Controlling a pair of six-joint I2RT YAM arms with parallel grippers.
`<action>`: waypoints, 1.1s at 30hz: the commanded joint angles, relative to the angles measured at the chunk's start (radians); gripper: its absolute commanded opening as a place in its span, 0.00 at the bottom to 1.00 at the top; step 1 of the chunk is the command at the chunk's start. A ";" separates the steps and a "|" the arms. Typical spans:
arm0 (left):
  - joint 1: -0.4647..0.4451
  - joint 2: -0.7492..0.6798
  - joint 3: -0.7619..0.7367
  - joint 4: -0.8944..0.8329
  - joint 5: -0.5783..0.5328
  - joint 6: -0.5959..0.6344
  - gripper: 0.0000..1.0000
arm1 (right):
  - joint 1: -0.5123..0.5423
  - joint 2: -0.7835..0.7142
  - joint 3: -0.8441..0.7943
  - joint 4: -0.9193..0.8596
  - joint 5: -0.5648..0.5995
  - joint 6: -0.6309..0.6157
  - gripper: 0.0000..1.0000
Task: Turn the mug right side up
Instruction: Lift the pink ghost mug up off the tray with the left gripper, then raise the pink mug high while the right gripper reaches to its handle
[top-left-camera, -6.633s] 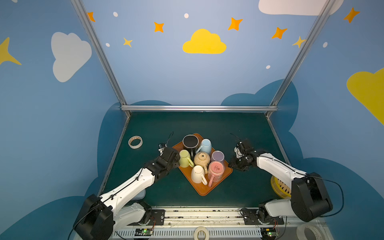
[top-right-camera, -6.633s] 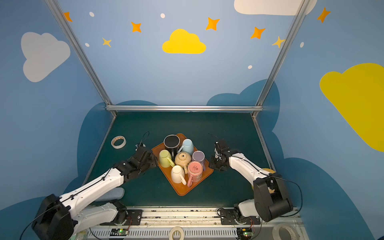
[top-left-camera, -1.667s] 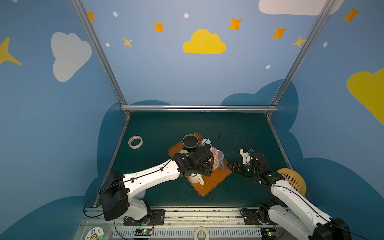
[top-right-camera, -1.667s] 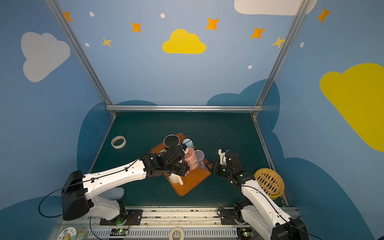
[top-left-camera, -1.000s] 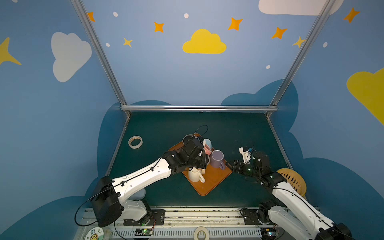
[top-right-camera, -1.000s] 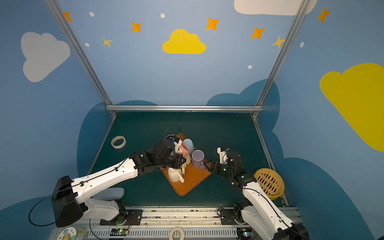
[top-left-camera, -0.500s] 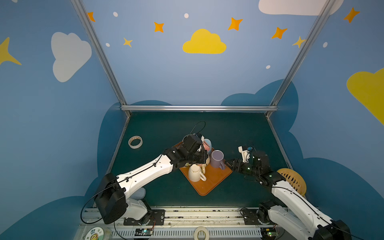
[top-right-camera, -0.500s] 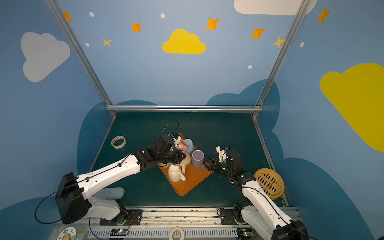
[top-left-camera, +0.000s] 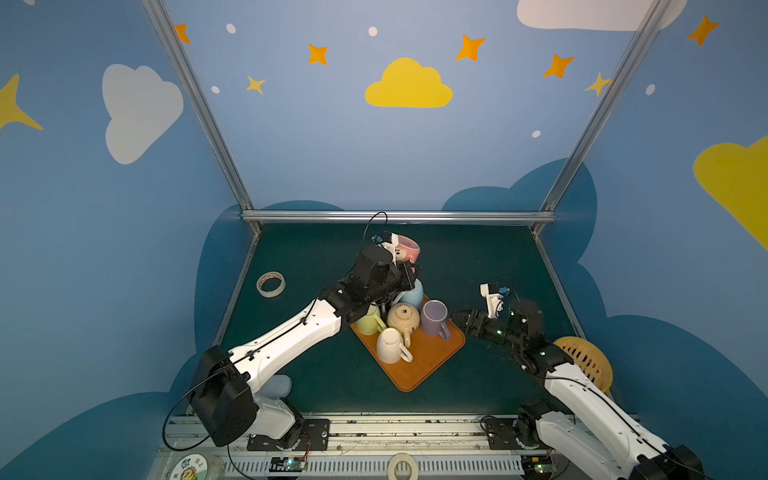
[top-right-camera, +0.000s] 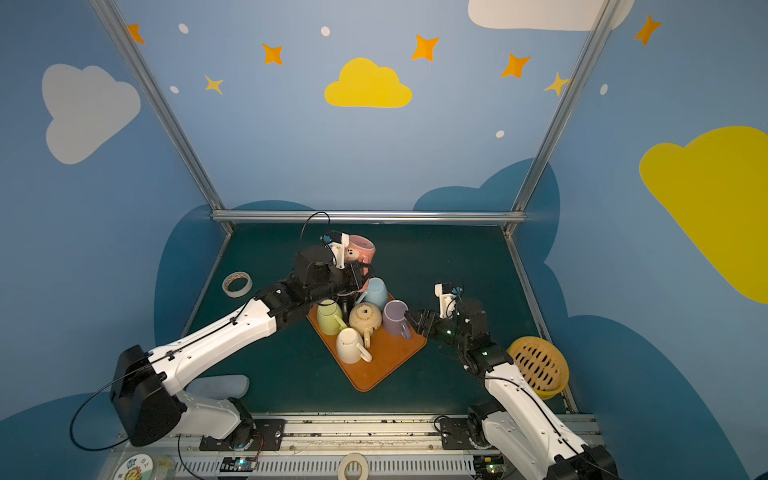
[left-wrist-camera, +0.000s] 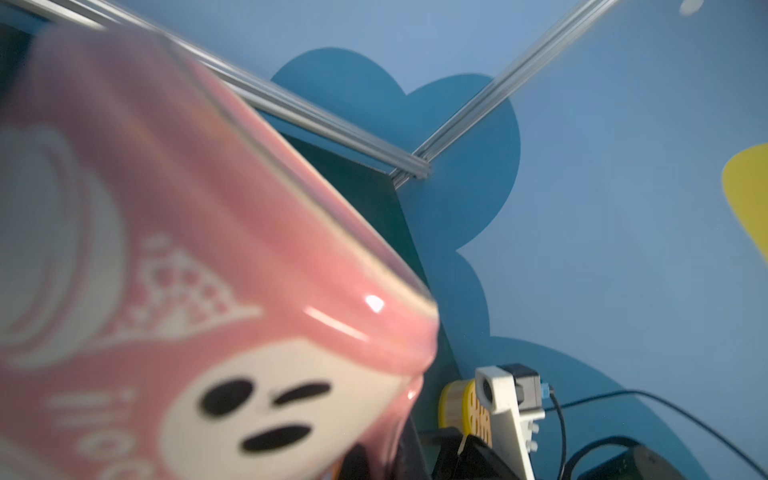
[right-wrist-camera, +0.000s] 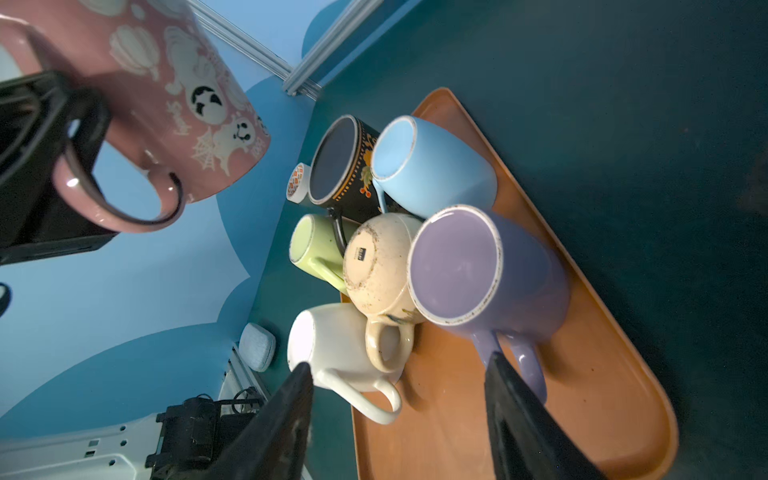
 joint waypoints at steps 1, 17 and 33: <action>0.032 0.021 0.069 0.223 -0.041 -0.082 0.04 | 0.013 -0.002 0.053 0.113 0.021 -0.034 0.57; 0.068 0.154 0.313 0.115 -0.132 -0.213 0.04 | 0.119 0.344 0.396 0.331 0.005 -0.112 0.30; 0.127 0.288 0.486 0.055 -0.045 -0.315 0.04 | 0.177 0.576 0.625 0.427 0.009 -0.159 0.33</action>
